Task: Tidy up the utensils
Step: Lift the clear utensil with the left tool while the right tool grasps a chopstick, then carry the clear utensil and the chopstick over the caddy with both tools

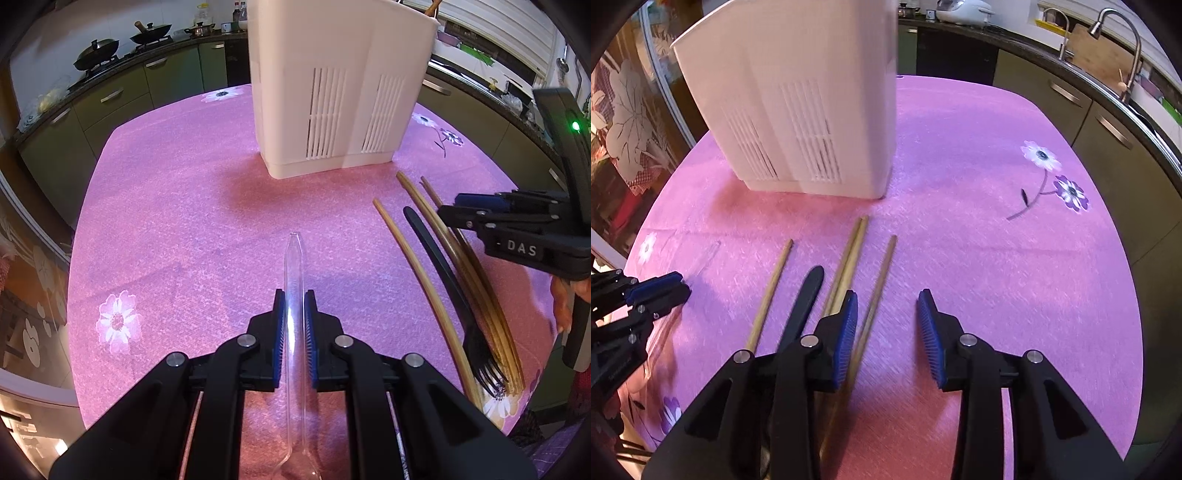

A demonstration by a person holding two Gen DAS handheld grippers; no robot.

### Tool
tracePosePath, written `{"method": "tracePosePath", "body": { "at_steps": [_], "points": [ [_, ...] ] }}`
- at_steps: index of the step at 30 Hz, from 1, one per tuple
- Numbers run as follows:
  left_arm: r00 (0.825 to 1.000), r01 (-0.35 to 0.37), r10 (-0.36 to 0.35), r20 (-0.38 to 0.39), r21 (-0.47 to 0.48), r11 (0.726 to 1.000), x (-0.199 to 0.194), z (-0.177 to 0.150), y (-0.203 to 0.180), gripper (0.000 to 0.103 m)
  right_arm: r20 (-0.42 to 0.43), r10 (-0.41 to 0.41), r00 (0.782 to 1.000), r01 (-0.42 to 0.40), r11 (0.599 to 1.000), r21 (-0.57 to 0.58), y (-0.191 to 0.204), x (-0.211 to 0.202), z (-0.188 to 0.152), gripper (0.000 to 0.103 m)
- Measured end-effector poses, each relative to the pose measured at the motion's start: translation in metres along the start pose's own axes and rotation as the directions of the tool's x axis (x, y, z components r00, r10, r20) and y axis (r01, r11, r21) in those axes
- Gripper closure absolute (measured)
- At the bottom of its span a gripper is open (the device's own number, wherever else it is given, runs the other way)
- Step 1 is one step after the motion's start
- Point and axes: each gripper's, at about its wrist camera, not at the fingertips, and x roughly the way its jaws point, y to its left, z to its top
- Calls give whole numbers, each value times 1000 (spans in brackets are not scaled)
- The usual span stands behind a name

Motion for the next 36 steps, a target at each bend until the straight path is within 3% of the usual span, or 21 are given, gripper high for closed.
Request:
{"method": "tracePosePath", "body": {
  "at_steps": [3, 4, 5, 8, 17, 26, 36],
  "points": [
    [1000, 1, -1, -3, 9, 1000, 2, 2, -3, 93, -4, 6, 1000, -6, 1000, -11, 4, 4, 7, 70],
    [1000, 0, 0, -6, 11, 1000, 2, 3, -4, 93, -6, 10, 1000, -10, 1000, -16, 5, 5, 10, 76],
    [1000, 1, -1, -10, 13, 1000, 2, 4, -4, 93, -11, 20, 1000, -20, 1000, -24, 6, 6, 13, 91],
    [1000, 11, -10, -25, 19, 1000, 4, 7, -3, 93, -29, 58, 998, -59, 998, -24, 6, 6, 17, 97],
    [997, 62, -62, -41, 5, 998, 4, 12, -1, 93, 113, 177, 978, -184, 981, 55, -28, -50, 23, 97],
    [997, 58, -58, 55, 2, 998, -32, 27, -1, 93, 255, 216, 943, -237, 970, 54, -43, -113, 22, 97],
    [979, 109, -106, 175, -9, 994, -89, 51, -6, 93, 325, 248, 913, -272, 962, 31, -44, -148, 20, 97]
  ]
}}
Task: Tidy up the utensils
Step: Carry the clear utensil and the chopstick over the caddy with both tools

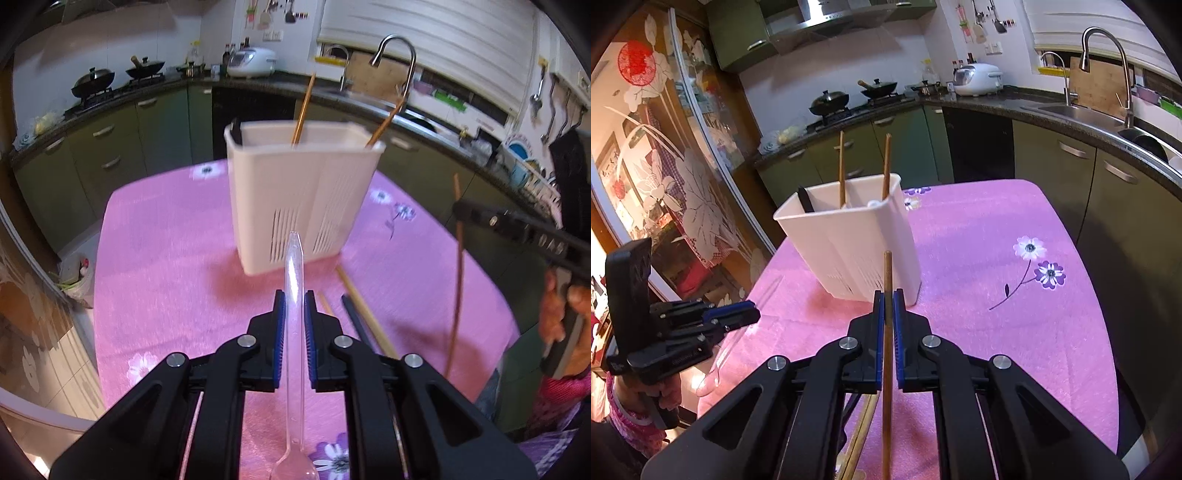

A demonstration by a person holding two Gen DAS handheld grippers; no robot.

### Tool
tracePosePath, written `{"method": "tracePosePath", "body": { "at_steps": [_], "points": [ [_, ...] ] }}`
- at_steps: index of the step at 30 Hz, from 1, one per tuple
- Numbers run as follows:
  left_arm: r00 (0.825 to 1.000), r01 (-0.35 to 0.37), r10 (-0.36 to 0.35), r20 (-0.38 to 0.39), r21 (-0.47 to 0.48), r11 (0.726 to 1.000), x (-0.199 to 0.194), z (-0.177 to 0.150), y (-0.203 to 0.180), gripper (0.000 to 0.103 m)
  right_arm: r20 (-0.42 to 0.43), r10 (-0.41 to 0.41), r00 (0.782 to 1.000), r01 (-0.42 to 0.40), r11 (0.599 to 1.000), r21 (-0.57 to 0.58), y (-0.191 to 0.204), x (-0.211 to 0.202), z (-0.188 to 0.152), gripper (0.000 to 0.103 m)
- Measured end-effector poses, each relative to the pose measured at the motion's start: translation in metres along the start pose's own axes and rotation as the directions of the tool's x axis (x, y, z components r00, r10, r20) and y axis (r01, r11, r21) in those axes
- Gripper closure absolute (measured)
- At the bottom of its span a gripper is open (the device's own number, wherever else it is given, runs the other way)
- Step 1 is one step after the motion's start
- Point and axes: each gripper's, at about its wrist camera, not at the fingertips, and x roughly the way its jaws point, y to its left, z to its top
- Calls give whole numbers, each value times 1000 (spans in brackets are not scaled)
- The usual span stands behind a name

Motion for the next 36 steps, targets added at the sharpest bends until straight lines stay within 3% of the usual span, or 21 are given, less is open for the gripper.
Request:
{"method": "tracePosePath", "body": {
  "at_steps": [5, 9, 16, 17, 20, 26, 36],
  "points": [
    [997, 19, -19, 77, 2, 1000, -25, 31, -5, 93, 77, 19, 997, -18, 1000, -23, 11, -19, 24, 97],
    [982, 9, -10, 188, 8, 1000, -45, 68, -8, 93, 140, 27, 990, -20, 998, -52, 22, -36, 48, 97],
    [920, -3, -8, 391, 29, 1000, -67, 140, -23, 93, 194, 39, 980, -22, 996, -88, 35, -57, 67, 97],
    [909, -1, -9, 417, 24, 1000, -65, 151, -23, 93, 195, 38, 980, -21, 996, -88, 35, -58, 67, 97],
    [895, 7, -11, 446, 11, 1000, -51, 172, -22, 93, 195, 33, 980, -16, 996, -85, 31, -60, 68, 97],
    [888, 32, -11, 460, -37, 999, -8, 193, -9, 93, 202, 22, 979, -5, 996, -85, 26, -63, 71, 97],
    [848, 37, 22, 529, -100, 994, 42, 182, 11, 93, 241, 56, 969, -23, 990, -137, 41, -63, 93, 97]
  ]
}}
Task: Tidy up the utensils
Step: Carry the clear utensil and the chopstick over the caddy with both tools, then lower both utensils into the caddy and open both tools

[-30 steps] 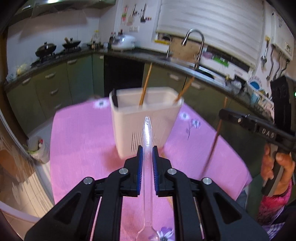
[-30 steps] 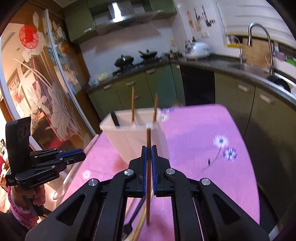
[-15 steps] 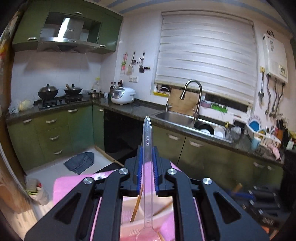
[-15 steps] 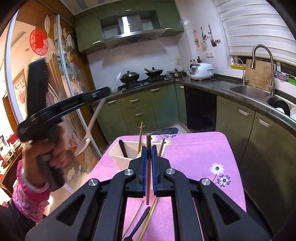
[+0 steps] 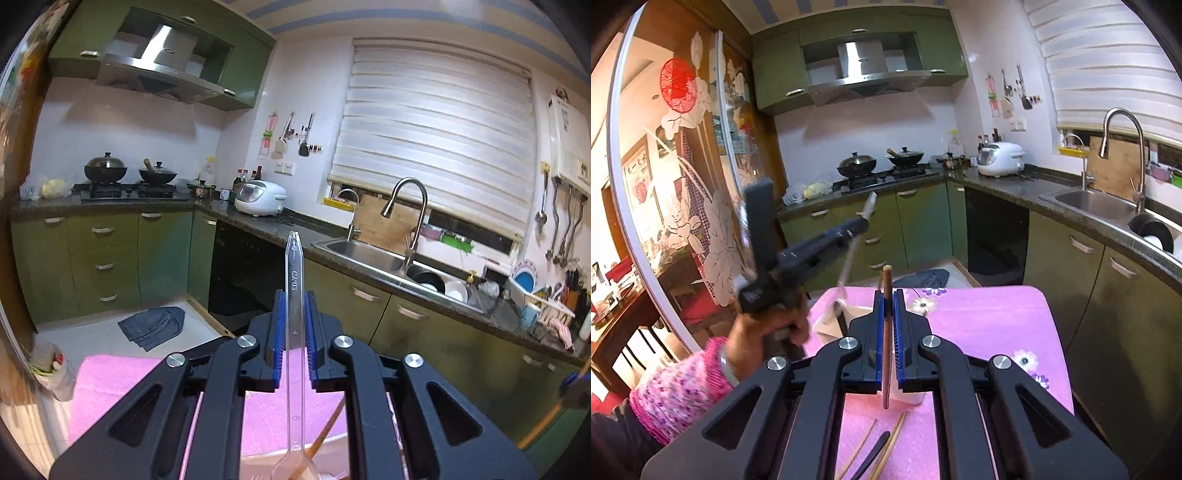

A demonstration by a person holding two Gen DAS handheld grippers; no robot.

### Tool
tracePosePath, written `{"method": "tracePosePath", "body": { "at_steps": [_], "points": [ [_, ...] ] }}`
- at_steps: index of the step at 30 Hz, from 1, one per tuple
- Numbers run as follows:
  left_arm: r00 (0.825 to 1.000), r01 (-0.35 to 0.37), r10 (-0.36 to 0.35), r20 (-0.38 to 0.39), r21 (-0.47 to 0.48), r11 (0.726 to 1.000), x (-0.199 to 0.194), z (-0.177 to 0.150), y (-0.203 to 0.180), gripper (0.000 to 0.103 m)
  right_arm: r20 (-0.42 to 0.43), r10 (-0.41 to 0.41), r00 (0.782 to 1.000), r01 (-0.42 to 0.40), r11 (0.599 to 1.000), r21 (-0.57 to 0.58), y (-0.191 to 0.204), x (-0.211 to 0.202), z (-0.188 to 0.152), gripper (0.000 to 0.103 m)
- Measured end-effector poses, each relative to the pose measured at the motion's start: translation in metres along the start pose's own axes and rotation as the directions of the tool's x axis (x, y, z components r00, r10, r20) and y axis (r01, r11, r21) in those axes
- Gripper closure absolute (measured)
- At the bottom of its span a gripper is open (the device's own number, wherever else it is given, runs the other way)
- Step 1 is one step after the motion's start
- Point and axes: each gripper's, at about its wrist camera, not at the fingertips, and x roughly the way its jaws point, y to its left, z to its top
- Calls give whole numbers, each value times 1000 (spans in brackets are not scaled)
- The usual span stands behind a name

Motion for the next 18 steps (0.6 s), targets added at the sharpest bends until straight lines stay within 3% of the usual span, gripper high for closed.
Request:
{"method": "tracePosePath", "body": {
  "at_steps": [11, 18],
  "points": [
    [992, 1, 2, 125, -24, 1000, -6, -28, 8, 93, 30, 15, 999, -14, 1000, -11, 15, 0, 13, 97],
    [997, -57, 56, 61, 11, 998, -5, -47, 4, 93, 72, 22, 997, -21, 1000, -13, 15, -3, 27, 97]
  ]
}}
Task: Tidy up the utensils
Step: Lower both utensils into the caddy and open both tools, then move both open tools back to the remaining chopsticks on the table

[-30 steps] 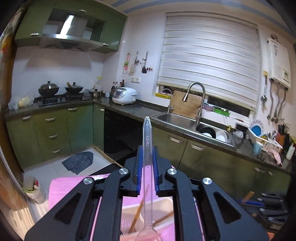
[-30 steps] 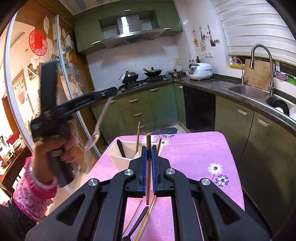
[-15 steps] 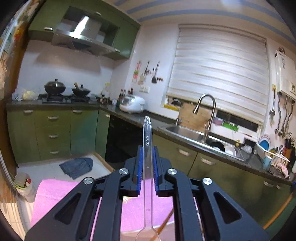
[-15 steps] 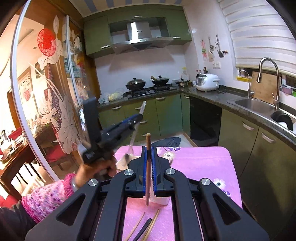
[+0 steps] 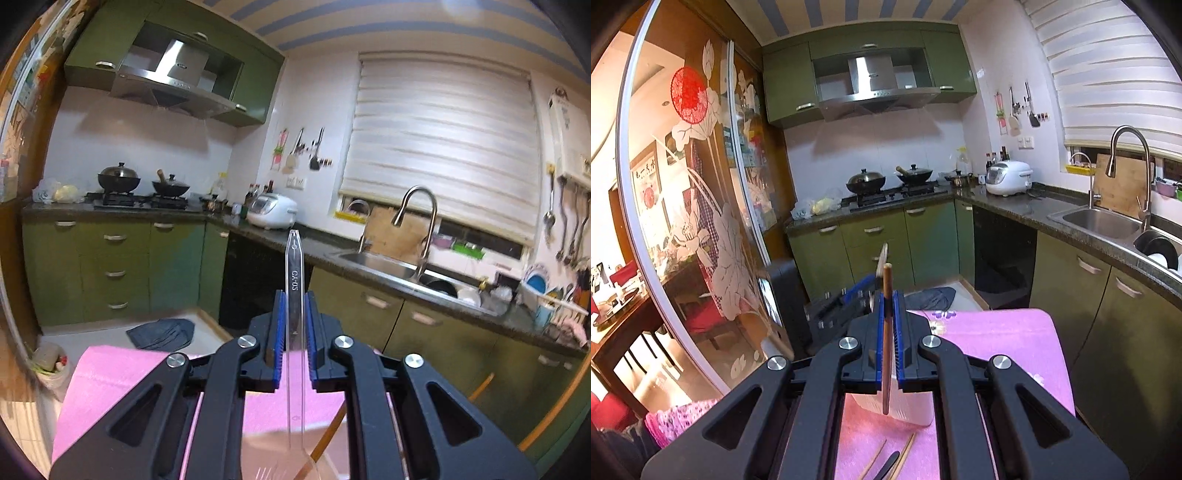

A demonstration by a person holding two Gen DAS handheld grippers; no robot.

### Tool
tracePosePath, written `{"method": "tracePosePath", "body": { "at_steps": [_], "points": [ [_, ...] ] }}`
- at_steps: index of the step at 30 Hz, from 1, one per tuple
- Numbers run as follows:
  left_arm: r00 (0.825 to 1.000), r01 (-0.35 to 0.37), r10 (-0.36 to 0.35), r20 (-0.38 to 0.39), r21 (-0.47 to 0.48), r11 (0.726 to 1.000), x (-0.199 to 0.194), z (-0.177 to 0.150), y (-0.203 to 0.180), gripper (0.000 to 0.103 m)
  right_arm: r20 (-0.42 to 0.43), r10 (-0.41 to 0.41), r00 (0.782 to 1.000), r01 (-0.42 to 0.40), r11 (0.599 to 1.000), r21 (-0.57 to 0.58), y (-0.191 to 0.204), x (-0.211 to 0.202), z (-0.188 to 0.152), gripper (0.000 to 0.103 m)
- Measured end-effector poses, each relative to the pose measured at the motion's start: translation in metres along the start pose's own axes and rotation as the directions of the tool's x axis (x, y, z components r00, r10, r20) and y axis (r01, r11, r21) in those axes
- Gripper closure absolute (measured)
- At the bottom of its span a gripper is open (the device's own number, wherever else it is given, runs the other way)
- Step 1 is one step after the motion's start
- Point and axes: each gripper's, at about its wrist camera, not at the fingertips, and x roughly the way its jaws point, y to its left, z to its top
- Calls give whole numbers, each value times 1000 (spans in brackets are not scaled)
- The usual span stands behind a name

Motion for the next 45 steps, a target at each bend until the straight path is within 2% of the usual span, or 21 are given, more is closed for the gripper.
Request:
{"method": "tracePosePath", "body": {
  "at_steps": [5, 7, 8, 14, 18, 21, 24, 27, 28, 31, 34, 36, 38, 41, 44, 45],
  "points": [
    [999, -8, 8, -46, 2, 1000, -3, -13, 1, 92, 59, -10, 998, 9, 1000, 9, -3, -5, 20, 97],
    [998, -8, 9, -55, 8, 1000, -7, -17, 2, 68, 87, -14, 996, 13, 1000, 14, -4, -7, 30, 97],
    [998, -9, 9, -55, 9, 1000, -9, -19, 3, 65, 99, -15, 995, 13, 1000, 19, -5, -7, 35, 97],
    [996, -5, 5, -95, -5, 1000, -20, -24, 10, 64, 128, -38, 991, 33, 999, 37, -10, 5, 51, 97],
    [992, -7, 3, -126, -35, 999, -39, -25, 18, 63, 92, -75, 993, 71, 996, 47, -17, 34, 47, 97],
    [986, -18, 11, -167, -42, 999, -62, -29, 23, 56, 34, -89, 995, 87, 995, 47, -20, 62, 33, 97],
    [975, -36, 33, -218, -10, 999, -85, -39, 21, 51, -27, -104, 994, 105, 994, 28, -20, 89, 14, 97],
    [960, -49, 58, -273, 40, 998, -104, -53, 16, 51, -68, -121, 990, 121, 993, -9, -15, 107, -5, 97],
    [953, -48, 62, -296, 53, 997, -110, -58, 14, 51, -79, -121, 990, 120, 993, -17, -14, 111, -10, 97],
    [930, -43, 70, -361, 81, 996, -121, -74, 5, 48, -65, -136, 989, 133, 990, -50, -5, 106, -20, 73],
    [896, -40, 89, -435, 122, 992, -123, -95, -7, 47, -6, -151, 989, 150, 986, -72, 3, 77, -25, 72],
    [864, -21, 90, -495, 144, 989, -117, -112, -19, 47, 43, -158, 986, 161, 984, -77, 6, 48, -31, 68],
    [824, 9, 81, -561, 155, 988, -111, -131, -27, 47, 66, -176, 982, 180, 981, -77, 5, 21, -41, 60],
    [774, 33, 82, -628, 169, 985, -99, -154, -36, 47, 56, -197, 979, 200, 978, -56, -10, -9, -63, 60],
    [742, 26, 97, -663, 173, 985, -86, -166, -39, 47, 22, -222, 975, 222, 975, -10, -28, -26, -90, 60],
    [737, 21, 105, -668, 178, 984, -84, -170, -39, 48, -6, -230, 973, 230, 973, 15, -37, -29, -103, 60]
  ]
}}
